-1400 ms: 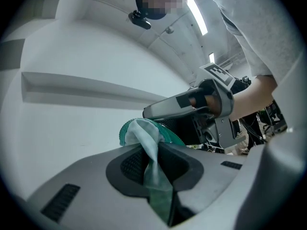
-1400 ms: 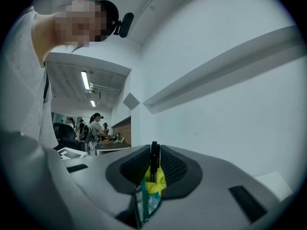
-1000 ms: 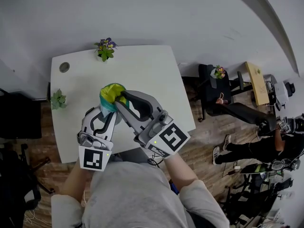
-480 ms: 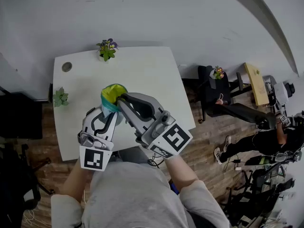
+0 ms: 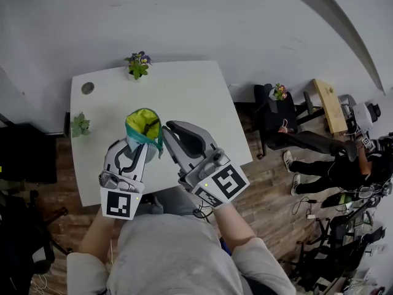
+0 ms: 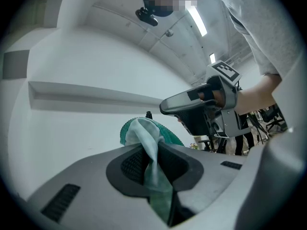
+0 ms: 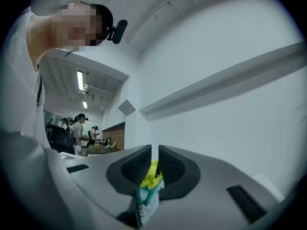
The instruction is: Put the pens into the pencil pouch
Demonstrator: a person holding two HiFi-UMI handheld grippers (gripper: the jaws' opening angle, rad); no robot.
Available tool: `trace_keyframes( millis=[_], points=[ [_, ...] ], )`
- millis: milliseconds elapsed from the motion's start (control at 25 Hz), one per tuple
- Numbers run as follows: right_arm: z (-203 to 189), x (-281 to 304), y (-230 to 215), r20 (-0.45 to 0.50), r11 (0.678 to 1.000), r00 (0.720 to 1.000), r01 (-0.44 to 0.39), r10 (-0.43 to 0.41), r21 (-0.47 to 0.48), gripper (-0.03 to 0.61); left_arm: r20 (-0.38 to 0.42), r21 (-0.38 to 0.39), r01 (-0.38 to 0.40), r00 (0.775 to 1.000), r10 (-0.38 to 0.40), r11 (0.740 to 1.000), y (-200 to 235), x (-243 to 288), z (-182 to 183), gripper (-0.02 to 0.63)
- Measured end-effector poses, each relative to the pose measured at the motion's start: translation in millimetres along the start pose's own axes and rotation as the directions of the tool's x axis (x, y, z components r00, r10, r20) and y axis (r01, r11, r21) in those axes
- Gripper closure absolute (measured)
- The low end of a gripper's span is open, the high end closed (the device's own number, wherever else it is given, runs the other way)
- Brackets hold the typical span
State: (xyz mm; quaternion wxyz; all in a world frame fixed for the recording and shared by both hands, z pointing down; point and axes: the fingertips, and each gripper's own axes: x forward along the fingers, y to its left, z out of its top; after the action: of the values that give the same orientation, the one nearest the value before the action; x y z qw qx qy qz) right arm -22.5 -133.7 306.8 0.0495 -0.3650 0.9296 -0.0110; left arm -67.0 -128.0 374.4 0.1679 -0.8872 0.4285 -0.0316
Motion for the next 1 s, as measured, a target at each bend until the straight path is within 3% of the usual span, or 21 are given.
trace_keyframes(
  millis=[400, 560, 1000],
  points=[
    [-10, -14, -33, -0.057, 0.976, 0.982, 0.171, -0.18, -0.132, 0.532, 0.015, 0.019, -0.062, 0.998, 0.061, 0.998, 18, -1, 15, 0.538],
    [-5, -22, -43, -0.056, 0.964, 0.974, 0.208, -0.22, -0.164, 0.532, 0.035, -0.091, -0.14, 0.989, 0.143, 0.986, 28, 0, 23, 0.538],
    [15, -73, -69, -0.033, 0.94, 0.953, 0.291, -0.301, -0.178, 0.532, -0.004, -0.147, -0.239, 0.971, 0.241, 0.96, 24, -9, 45, 0.538]
  ],
)
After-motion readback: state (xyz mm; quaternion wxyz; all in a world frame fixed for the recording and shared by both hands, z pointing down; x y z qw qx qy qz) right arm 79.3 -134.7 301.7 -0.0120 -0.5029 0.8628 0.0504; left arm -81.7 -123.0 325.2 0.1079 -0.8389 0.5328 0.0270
